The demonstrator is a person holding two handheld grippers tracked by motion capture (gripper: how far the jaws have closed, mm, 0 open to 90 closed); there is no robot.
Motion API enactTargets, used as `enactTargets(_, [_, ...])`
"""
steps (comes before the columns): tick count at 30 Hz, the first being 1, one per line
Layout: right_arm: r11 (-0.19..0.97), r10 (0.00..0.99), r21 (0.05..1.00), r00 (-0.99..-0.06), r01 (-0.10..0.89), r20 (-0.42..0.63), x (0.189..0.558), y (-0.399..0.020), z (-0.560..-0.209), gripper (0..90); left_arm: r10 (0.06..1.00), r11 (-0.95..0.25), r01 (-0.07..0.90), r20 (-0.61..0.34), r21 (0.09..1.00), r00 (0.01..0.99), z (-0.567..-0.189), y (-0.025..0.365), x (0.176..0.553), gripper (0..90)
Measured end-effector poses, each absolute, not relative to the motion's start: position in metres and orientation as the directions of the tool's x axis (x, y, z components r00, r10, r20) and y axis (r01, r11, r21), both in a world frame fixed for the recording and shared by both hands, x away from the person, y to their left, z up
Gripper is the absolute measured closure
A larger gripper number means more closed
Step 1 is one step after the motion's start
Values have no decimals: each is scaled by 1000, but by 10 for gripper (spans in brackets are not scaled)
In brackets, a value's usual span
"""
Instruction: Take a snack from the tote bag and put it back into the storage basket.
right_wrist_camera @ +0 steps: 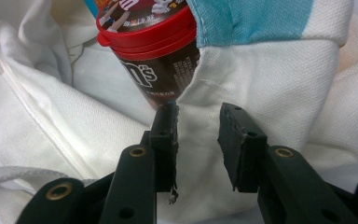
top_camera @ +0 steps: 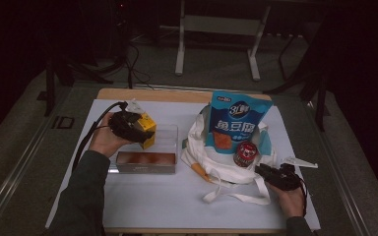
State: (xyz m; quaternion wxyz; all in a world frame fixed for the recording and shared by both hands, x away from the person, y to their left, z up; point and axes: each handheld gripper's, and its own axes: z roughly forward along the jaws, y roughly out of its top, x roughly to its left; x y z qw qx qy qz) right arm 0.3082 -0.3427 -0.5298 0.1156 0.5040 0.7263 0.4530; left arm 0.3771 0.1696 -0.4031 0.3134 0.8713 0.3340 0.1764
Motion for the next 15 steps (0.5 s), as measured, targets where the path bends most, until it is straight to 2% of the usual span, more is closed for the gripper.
enactTargets(15, [81,837,774,-465,628,289,308,-343,-530,671,767,-511,543,68,667,638,-418,189,376,287])
